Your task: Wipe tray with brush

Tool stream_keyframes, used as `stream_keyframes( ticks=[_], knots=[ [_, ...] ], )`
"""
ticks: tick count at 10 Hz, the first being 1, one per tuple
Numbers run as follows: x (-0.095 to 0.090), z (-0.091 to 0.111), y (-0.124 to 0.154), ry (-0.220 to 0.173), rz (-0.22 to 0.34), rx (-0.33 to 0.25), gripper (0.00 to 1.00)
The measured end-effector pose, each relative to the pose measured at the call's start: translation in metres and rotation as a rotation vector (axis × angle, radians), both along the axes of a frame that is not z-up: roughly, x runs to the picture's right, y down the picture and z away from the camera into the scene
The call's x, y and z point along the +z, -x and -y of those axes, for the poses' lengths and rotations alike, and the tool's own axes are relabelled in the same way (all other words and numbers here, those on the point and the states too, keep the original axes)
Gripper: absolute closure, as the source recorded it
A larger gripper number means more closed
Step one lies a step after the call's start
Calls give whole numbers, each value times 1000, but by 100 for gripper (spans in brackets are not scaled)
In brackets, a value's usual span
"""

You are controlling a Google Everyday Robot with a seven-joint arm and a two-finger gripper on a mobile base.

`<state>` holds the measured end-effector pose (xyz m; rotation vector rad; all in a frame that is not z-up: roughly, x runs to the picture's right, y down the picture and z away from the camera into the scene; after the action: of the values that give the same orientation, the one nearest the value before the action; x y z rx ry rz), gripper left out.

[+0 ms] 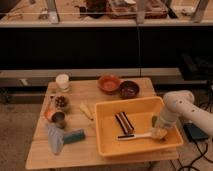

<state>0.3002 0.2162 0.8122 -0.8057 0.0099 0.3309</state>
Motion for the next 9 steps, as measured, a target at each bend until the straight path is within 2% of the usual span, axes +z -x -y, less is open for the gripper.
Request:
stream_keyframes(
  ticks=[1, 2, 5, 7, 9],
  knots=[
    [8, 9, 0, -14, -4, -6, 90],
    [6, 5, 2, -2, 0, 1, 90],
    [5, 6, 1, -1, -2, -2, 90],
    [-2, 18, 12, -50, 31, -10, 90],
    [-18, 40, 42, -99, 72, -16, 90]
  ],
)
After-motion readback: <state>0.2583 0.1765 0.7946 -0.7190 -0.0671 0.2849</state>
